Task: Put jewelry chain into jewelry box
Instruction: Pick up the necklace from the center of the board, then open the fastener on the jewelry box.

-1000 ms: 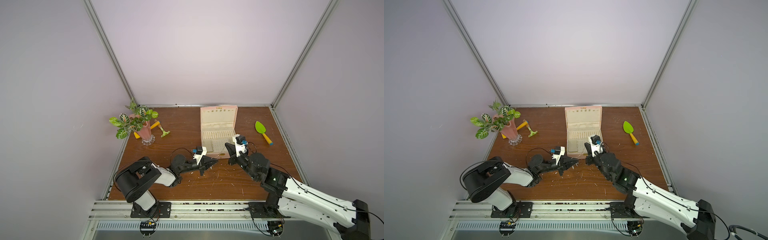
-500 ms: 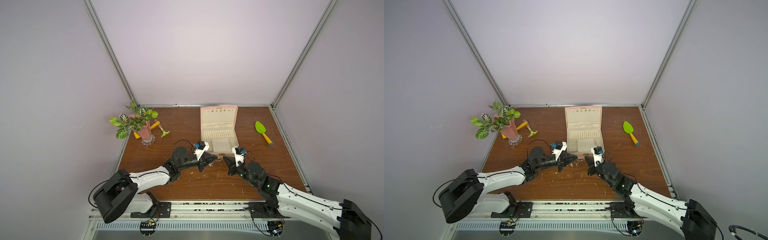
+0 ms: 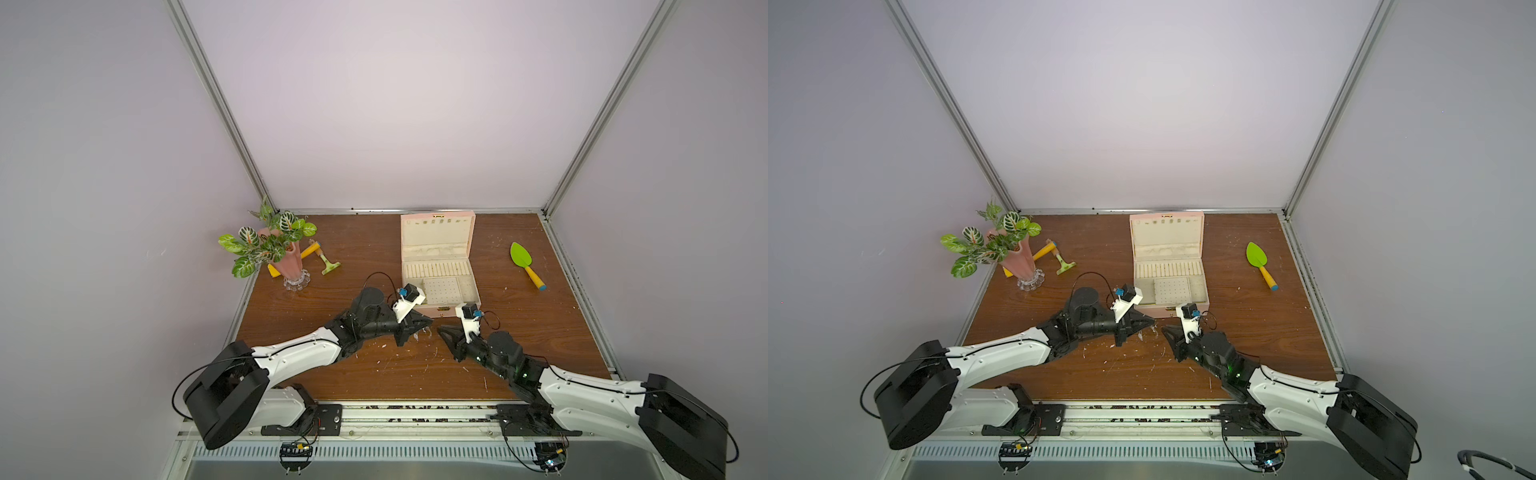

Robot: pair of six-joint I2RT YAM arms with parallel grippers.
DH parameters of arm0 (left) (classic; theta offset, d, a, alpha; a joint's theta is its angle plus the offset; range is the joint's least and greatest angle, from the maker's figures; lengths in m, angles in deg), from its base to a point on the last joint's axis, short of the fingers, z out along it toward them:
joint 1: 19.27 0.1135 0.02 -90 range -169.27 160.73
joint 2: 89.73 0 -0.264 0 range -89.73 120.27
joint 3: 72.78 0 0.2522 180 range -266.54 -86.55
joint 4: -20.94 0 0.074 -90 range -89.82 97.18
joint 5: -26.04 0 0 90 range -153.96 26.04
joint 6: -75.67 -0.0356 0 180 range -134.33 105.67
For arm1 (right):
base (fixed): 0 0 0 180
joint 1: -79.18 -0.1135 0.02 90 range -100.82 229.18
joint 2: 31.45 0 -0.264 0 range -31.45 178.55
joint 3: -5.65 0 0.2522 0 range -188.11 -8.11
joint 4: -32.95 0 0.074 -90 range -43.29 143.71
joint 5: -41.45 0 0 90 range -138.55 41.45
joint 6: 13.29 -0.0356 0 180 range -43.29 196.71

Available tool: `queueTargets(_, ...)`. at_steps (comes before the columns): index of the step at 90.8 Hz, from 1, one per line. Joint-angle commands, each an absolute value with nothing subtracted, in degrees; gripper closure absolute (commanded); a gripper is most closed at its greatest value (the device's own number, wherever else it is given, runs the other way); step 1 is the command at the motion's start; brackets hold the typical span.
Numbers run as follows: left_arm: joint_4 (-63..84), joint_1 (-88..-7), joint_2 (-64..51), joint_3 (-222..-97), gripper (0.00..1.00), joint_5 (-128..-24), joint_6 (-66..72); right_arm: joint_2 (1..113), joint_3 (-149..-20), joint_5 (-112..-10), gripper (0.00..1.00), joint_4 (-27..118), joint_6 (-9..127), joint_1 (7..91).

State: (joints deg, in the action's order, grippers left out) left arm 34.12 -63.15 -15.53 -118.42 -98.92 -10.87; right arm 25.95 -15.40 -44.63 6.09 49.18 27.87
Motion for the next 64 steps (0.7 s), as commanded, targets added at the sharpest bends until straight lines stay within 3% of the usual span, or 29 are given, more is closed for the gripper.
queueTargets(1,30.05,-62.43,-14.82,-120.57,1.0,-100.01,-13.7,24.57,-15.57,-42.83,0.64,5.21,50.49,28.02)
queueTargets(12,28.0,-61.96,-14.93,-121.35,1.0,-100.72,-14.77,20.1,-16.7,-39.75,0.5,11.59,52.35,28.11)
queueTargets(23,24.44,-61.47,-14.76,-122.64,1.0,-101.58,-16.54,15.93,-20.12,-38.42,0.44,19.33,55.52,29.42)
queueTargets(43,17.42,-61.02,-15.34,-125.08,1.0,-102.39,-20.72,16.29,-26.57,-43.38,0.46,22.04,63.43,36.57)
queueTargets(64,13.87,-60.4,-16.58,-125.46,1.0,-101.64,-23.61,28.45,-35.45,-56.92,0.51,14.83,72.54,48.35)
